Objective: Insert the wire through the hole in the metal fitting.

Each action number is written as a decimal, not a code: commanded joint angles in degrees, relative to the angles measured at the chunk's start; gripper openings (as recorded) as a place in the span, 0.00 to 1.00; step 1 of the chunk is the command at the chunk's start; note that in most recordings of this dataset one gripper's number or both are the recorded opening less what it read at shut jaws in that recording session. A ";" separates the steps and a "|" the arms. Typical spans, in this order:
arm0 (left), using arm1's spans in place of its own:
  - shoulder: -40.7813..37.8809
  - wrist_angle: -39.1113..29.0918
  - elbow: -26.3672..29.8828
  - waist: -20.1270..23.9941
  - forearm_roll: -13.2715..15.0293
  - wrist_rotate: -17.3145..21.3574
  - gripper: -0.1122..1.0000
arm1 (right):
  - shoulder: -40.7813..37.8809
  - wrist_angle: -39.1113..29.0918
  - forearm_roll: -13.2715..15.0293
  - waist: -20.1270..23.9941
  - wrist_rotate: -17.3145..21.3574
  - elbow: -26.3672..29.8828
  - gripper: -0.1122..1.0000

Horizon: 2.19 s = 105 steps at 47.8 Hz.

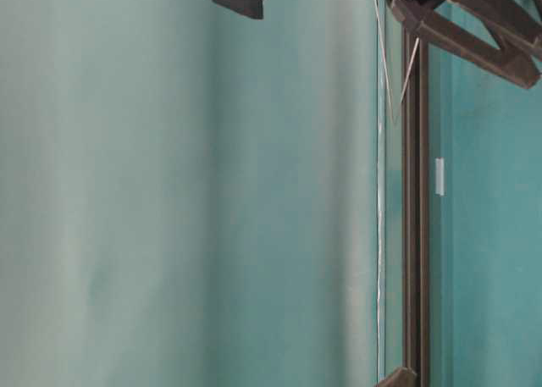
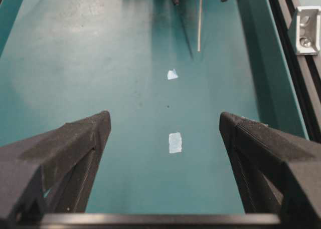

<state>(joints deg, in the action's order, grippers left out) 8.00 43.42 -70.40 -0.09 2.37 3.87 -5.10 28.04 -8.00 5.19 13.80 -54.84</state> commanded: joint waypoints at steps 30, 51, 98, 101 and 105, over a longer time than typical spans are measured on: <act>0.35 0.18 0.35 -0.09 -0.09 -0.09 0.83 | -0.35 -0.18 -0.09 0.79 0.18 0.35 0.52; 0.35 0.09 0.44 -0.09 -0.09 -0.09 0.83 | -0.35 -6.33 -0.09 0.88 0.18 2.02 0.50; 0.88 0.00 0.35 -0.09 -0.09 0.00 0.83 | 2.99 -3.69 -0.09 0.79 -0.26 1.23 0.09; 0.88 0.00 0.44 -0.18 -0.09 0.00 0.83 | 4.13 -3.78 -0.09 0.62 -0.44 0.97 0.09; 0.88 0.00 0.53 -0.09 -0.09 0.09 0.83 | 5.54 -3.96 0.00 0.35 -0.53 0.53 0.09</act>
<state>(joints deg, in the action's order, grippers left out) 8.09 43.15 -70.40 -0.09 2.37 3.87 -2.20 23.64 -8.00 5.89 13.36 -54.40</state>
